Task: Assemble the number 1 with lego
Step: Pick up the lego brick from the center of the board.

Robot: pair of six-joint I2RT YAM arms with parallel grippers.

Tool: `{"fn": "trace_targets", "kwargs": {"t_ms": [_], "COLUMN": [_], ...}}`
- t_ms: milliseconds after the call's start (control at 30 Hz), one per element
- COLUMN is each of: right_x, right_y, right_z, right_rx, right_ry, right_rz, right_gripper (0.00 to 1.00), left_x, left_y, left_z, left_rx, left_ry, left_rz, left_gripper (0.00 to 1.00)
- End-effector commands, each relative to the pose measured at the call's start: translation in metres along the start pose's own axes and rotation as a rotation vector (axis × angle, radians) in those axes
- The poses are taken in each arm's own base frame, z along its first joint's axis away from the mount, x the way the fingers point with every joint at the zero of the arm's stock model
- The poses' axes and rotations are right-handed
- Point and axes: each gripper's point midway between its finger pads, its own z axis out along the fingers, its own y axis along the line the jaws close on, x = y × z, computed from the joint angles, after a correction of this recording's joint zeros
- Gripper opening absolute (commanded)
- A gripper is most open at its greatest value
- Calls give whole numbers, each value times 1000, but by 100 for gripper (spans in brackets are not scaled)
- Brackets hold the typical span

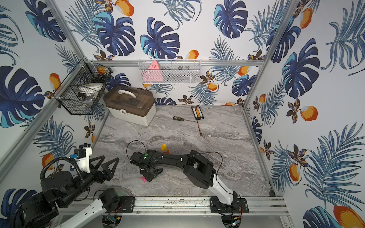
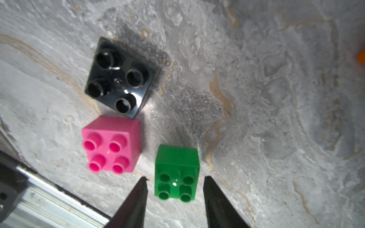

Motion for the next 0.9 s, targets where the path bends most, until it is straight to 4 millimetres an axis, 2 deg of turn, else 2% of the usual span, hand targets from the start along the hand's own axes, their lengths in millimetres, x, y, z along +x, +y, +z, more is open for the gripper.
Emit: {"fn": "trace_targets", "kwargs": {"t_ms": [0, 867], "right_x": [4, 6], "right_y": [-4, -10], "right_z": [1, 4], "right_rx": [24, 66], "right_ry": [17, 24], "right_rz": [24, 107], "right_gripper": [49, 39], "left_x": [-5, -6], "left_y": [0, 4], "left_z": [0, -5], "left_rx": [-4, -5], "left_ry": [-25, -44], "left_rz": [-4, -15], "left_gripper": [99, 99]}}
